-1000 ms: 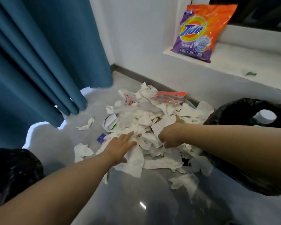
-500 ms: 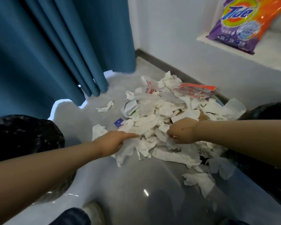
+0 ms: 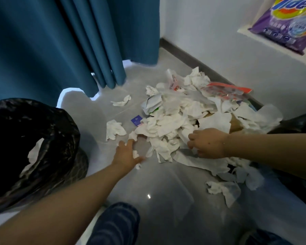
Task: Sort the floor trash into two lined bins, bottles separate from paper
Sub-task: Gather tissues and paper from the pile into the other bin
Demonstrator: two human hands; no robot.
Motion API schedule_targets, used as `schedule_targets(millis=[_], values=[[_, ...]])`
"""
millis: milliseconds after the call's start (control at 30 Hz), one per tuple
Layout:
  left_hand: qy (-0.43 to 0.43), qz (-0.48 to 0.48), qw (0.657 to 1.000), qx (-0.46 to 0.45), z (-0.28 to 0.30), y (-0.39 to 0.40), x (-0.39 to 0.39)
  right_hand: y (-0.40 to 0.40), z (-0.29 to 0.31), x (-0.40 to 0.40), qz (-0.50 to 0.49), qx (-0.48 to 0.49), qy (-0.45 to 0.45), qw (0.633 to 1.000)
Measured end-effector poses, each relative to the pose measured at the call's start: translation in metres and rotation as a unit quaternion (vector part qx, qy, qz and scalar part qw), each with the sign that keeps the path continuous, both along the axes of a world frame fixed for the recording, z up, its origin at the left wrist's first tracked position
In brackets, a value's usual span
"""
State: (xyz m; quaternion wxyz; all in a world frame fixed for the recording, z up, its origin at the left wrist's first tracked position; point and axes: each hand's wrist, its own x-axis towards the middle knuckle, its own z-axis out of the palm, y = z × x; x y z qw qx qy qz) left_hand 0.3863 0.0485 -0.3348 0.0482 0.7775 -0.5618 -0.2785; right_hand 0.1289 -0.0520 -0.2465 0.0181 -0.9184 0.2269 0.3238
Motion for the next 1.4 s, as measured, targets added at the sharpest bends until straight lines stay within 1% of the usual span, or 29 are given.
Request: schedule_targets(millis=[67,167,233,333,400,467,500,567,633,667,700,767,800,833,900,933,1000,1067,1133,1200,1267,1300,1333,1367,1400], values=[[0.022,0.016,0.999,0.027,-0.013,0.013,-0.002,0.002,-0.003,0.003,0.003,0.003,0.001,1.0],[0.0,0.004,0.999,0.048,-0.025,0.031,-0.001,0.006,-0.006,0.004,0.016,0.005,-0.004,1.0],[-0.008,-0.015,0.999,0.048,-0.029,0.036,0.001,0.011,-0.003,-0.002,0.029,0.006,-0.014,0.999],[0.021,-0.028,0.999,0.035,-0.03,0.038,0.001,0.028,-0.002,-0.016,0.046,0.019,-0.03,0.998],[0.034,-0.031,0.999,-0.001,-0.031,0.038,-0.003,0.044,-0.007,-0.028,0.034,0.042,0.006,0.999],[0.048,-0.021,0.998,-0.047,-0.028,0.037,-0.007,0.058,-0.019,-0.042,-0.024,0.079,0.083,0.993],[0.049,-0.01,0.996,-0.069,-0.026,0.036,-0.008,0.062,-0.028,-0.048,-0.045,0.085,0.119,0.988],[0.057,0.013,0.994,-0.097,-0.022,0.032,-0.01,0.07,-0.04,-0.058,-0.063,0.073,0.157,0.983],[0.087,0.05,0.989,-0.112,-0.018,0.029,-0.008,0.078,-0.055,-0.066,-0.102,0.069,0.139,0.983],[0.116,0.086,0.983,-0.114,-0.015,0.027,-0.007,0.084,-0.065,-0.073,-0.127,0.081,0.117,0.982],[0.153,0.134,0.972,-0.118,-0.012,0.026,-0.007,0.091,-0.072,-0.08,-0.15,0.099,0.092,0.979],[0.218,0.23,0.94,-0.128,-0.009,0.024,-0.006,0.108,-0.081,-0.093,-0.186,0.137,0.03,0.972],[0.232,0.26,0.928,-0.132,-0.008,0.024,-0.005,0.115,-0.083,-0.098,-0.194,0.157,0.004,0.968],[0.229,0.271,0.925,-0.135,-0.009,0.024,-0.003,0.12,-0.086,-0.103,-0.203,0.173,-0.009,0.964],[0.189,0.239,0.942,-0.138,-0.011,0.026,0.004,0.124,-0.086,-0.105,-0.251,0.19,-0.052,0.948],[0.16,0.211,0.955,-0.134,-0.012,0.026,0.009,0.123,-0.087,-0.101,-0.279,0.197,-0.082,0.936],[0.1,0.161,0.975,-0.115,-0.013,0.024,0.017,0.118,-0.085,-0.086,-0.369,0.222,-0.154,0.889],[0.075,0.155,0.982,-0.083,-0.012,0.016,0.022,0.111,-0.08,-0.07,-0.479,0.286,-0.209,0.803],[0.044,0.174,0.982,-0.061,-0.011,0.004,0.031,0.099,-0.071,-0.048,-0.55,0.355,-0.237,0.718],[0.03,0.199,0.979,-0.04,-0.012,-0.01,0.04,0.087,-0.063,-0.026,-0.583,0.401,-0.228,0.669],[0.044,0.225,0.973,-0.015,-0.012,-0.025,0.047,0.077,-0.053,-0.01,-0.601,0.449,-0.185,0.634],[0.055,0.229,0.972,-0.006,-0.013,-0.033,0.049,0.073,-0.043,-0.006,-0.609,0.465,-0.156,0.623],[0.062,0.223,0.973,0.002,-0.012,-0.038,0.051,0.069,-0.034,-0.002,-0.597,0.484,-0.128,0.627],[0.06,0.207,0.976,0.016,-0.012,-0.042,0.052,0.066,-0.03,-0.004,-0.599,0.514,-0.122,0.601],[0.047,0.182,0.982,0.037,-0.011,-0.046,0.055,0.063,-0.021,-0.005,-0.625,0.545,-0.132,0.544]])
